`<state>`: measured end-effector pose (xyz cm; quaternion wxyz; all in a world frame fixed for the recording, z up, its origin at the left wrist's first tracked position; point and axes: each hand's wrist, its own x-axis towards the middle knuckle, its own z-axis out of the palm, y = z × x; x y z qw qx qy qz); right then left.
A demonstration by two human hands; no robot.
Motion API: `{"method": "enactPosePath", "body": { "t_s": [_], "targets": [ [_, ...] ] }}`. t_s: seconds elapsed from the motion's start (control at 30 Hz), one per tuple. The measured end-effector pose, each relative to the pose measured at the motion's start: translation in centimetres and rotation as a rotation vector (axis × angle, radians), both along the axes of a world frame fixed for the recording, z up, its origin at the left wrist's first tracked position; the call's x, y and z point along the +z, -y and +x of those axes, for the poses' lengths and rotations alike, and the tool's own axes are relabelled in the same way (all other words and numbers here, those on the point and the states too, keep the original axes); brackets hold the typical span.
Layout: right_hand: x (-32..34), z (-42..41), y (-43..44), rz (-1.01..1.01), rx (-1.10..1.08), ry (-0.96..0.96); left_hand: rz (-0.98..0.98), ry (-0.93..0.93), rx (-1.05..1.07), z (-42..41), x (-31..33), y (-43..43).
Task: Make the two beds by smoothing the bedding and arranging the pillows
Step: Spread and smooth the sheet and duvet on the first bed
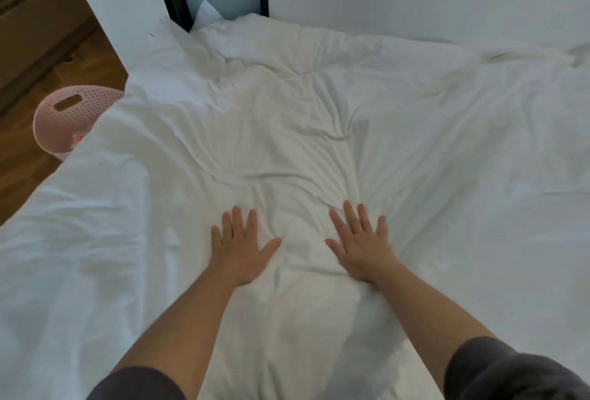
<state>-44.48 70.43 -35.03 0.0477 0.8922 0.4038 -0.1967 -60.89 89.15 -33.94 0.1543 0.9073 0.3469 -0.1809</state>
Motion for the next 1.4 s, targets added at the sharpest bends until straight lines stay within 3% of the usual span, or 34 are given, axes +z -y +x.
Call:
{"method": "enactPosePath", "body": {
  "t_s": [0.1, 0.27, 0.37, 0.47, 0.5, 0.6, 0.7, 0.77, 0.83, 0.9, 0.97, 1.03, 1.13, 1.2, 1.27, 1.4],
  "targets": [
    [-0.4, -2.9, 2.9, 0.038, -0.020, -0.019, 0.001, -0.001, -0.046, -0.6, 0.2, 4.7],
    [-1.5, -2.2, 2.7, -0.008, -0.021, 0.015, 0.165, 0.062, -0.276, -3.1, -1.8, 12.8],
    [-1.5, -0.4, 0.7, -0.008, -0.073, 0.060, 0.104, 0.104, -0.322, -4.4, -2.9, 13.5],
    [-1.2, -0.8, 0.6, 0.024, -0.049, 0.003, 0.158, 0.044, -0.371, -4.7, -2.5, 12.0],
    [-0.6, -1.3, 1.5, 0.042, -0.030, -0.042, 0.089, -0.024, -0.344, -4.5, -1.9, 11.6],
    [1.9, -3.6, 6.8, 0.158, 0.014, -0.152, 0.066, -0.090, -0.258, -4.4, 0.8, 13.2],
    [4.0, -6.8, 14.7, 0.249, -0.018, -0.068, 0.113, 0.080, -0.231, -6.3, 2.8, 18.6],
    [4.8, -8.8, 20.6, 0.156, -0.080, -0.043, 0.094, 0.231, -0.399, -8.0, 3.9, 22.8],
    [5.2, -10.6, 26.0, -0.004, -0.168, -0.058, 0.126, 0.248, -0.638, -9.9, 4.0, 26.8],
    [5.5, -12.2, 30.7, -0.117, -0.227, -0.089, 0.109, 0.135, -0.756, -11.3, 4.4, 30.0],
    [5.5, -14.0, 34.6, -0.199, -0.187, -0.109, 0.092, -0.083, -0.701, -12.2, 4.4, 33.0],
    [5.0, -15.3, 37.6, -0.171, -0.138, -0.063, 0.053, -0.148, -0.603, -12.6, 3.9, 35.4],
    [3.4, -15.2, 39.3, -0.006, -0.102, 0.133, 0.106, -0.026, -0.623, -11.7, 1.8, 37.1],
    [2.8, -14.3, 39.0, 0.069, -0.051, 0.155, 0.117, 0.002, -0.649, -10.2, 1.8, 37.0],
    [3.1, -13.4, 39.6, 0.070, -0.006, 0.070, -0.034, -0.098, -0.634, -9.6, 2.3, 37.6],
    [6.7, -12.5, 44.0, -0.155, 0.142, -0.201, -0.264, -0.378, -0.770, -10.0, 5.6, 41.1]
  ]
}}
